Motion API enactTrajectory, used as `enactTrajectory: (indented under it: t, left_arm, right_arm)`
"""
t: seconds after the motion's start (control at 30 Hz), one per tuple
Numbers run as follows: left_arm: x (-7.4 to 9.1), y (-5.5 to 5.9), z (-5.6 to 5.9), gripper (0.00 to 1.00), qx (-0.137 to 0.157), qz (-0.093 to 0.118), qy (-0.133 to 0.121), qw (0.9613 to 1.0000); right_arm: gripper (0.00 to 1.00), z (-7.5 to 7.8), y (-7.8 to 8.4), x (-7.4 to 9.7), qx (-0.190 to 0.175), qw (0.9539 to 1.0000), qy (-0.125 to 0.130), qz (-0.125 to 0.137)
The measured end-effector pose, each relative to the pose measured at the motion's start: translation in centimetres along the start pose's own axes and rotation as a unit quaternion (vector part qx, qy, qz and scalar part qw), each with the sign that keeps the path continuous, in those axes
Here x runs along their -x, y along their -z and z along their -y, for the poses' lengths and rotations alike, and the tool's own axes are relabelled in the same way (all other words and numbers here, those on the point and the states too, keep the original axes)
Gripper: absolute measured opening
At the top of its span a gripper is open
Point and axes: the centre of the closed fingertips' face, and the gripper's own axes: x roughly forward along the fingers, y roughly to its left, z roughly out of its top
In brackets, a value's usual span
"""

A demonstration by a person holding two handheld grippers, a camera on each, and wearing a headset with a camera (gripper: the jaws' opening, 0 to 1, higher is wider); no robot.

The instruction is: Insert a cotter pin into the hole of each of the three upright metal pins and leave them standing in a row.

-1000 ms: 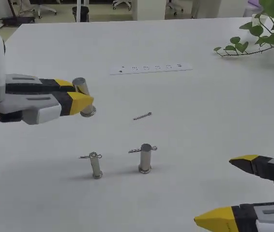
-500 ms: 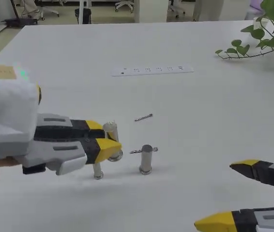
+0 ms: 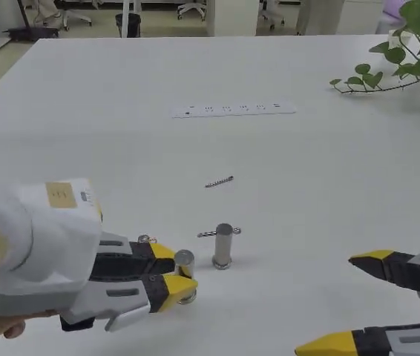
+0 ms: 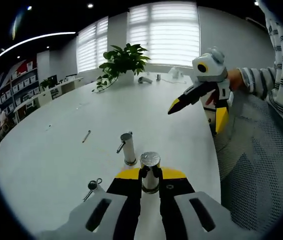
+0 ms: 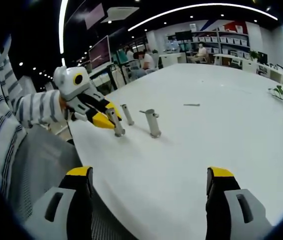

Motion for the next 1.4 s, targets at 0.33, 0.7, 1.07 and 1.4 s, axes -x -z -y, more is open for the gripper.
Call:
enactTrajectory:
  t: [0.33,0.7,1.07,1.4]
  left_arm:
    - [-0.8,1.3,0.1,0.11,-0.013,-0.013,0.007,0.9998]
    - [-1.3,2.2,0.1,0.11,-0.018,-0.018,0.013,0.9996]
    - [-1.3,2.2,0.2,0.11,0.003,0.001,0.021,0.9998]
    - [-1.2,2.3,0.9,0.25,0.059,0.027,0.036,0.9972]
  right_arm:
    - [0.95,-0.1,0.2,-0.1,0.0,1.0,-0.002,-0.005]
    - [0.95,-0.1,0.5,-0.2,-0.001,0.9999,-0.003,-0.013]
    - [0.95,-0.4,0.6,-0.6,-0.001,0.9998,-0.01,-0.018]
    - [0.95,-0.3,0.8,-0.7,0.009,0.9994,-0.015,-0.029]
